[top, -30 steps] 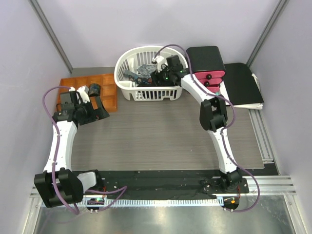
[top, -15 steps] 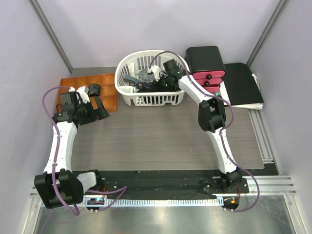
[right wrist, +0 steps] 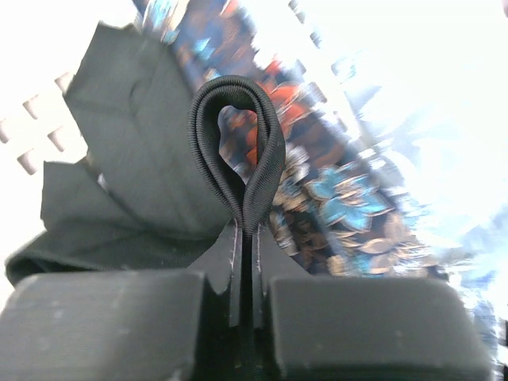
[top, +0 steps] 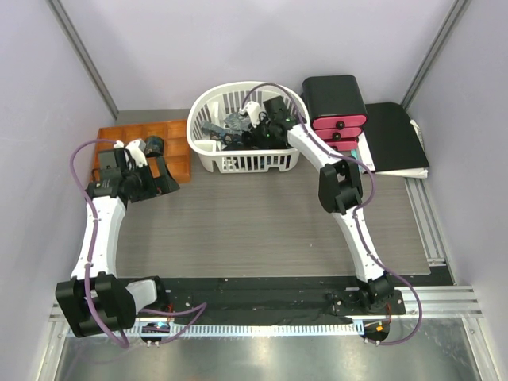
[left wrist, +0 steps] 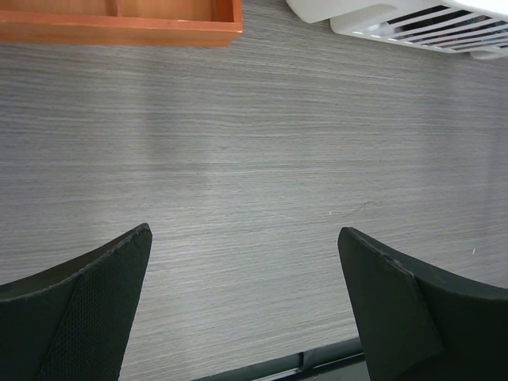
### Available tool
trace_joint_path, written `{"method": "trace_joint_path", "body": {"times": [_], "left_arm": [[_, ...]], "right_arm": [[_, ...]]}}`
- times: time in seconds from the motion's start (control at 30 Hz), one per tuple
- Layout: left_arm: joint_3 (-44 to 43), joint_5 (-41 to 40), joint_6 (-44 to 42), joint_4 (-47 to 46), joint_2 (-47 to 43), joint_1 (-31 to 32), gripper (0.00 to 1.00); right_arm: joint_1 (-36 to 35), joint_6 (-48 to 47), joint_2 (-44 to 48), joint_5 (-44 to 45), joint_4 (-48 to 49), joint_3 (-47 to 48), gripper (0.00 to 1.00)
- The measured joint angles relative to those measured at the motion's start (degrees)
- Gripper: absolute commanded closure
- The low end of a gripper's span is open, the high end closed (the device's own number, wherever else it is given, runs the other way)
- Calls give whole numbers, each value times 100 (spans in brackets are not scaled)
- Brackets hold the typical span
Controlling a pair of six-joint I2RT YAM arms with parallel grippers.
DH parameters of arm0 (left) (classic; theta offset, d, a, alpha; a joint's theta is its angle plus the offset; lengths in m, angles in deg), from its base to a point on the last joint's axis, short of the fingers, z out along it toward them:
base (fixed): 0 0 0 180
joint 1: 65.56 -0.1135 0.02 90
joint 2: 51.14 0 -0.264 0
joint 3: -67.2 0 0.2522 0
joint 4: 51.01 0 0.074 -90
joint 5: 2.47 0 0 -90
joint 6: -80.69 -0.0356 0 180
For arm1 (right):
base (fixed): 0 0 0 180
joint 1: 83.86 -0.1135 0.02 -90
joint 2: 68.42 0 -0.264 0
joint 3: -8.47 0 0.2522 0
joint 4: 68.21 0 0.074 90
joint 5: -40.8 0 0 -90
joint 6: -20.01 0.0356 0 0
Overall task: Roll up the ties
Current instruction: Pick up the tie from the bin.
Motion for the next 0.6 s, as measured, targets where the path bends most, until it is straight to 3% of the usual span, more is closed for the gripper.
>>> {"method": "trace_joint_path", "body": {"times": [0.37,0.53,0.6], "left_arm": [[-76,592,-911,-205,-179,302,0],[304,1010,-1867,-1058,-579,1152,1],[413,1040,-2155,-1390,-496,1602,5]], "right_arm": [[66,1252,1434,435,1611,-146,99],[133,1884,2398,590,2409,-149,99],[157,2090,2688,651,2579,-149,99]]}}
